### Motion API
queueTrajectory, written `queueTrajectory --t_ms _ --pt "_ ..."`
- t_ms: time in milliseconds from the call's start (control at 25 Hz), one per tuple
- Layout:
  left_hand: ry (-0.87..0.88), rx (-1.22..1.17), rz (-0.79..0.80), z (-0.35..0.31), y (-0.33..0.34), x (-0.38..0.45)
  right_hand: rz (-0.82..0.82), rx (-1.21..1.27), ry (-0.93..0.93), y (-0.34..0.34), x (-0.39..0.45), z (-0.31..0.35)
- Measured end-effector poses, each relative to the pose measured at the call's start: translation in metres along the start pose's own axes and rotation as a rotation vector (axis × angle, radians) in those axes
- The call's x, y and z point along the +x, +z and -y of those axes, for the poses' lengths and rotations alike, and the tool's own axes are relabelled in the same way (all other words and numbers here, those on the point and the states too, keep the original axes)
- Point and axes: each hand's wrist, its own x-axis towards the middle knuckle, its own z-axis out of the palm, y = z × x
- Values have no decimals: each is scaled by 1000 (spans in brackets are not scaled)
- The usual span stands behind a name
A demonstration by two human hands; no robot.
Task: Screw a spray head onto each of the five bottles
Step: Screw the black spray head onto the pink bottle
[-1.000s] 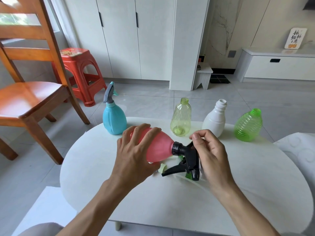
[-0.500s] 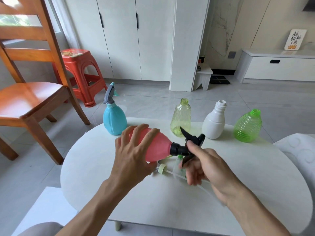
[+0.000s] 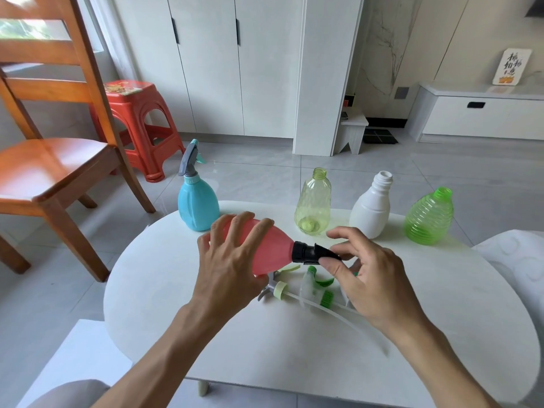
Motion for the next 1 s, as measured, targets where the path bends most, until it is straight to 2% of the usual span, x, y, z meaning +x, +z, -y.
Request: queueTrajectory --t_ms 200,360,560,800,1000 --pt "-14 -41 23 0 -2 -4 -23 -108 -193 8 3 -1" --pt "-11 -20 16 0 -3 -5 -44 -34 -167 11 7 4" --pt "1 51 -79 -4 -1 -11 -3 205 40 12 2 3" --pt "-1 51 -58 -6 3 -11 67 343 238 13 4 2" --pt "77 -79 20 -13 7 -10 56 933 709 8 7 0"
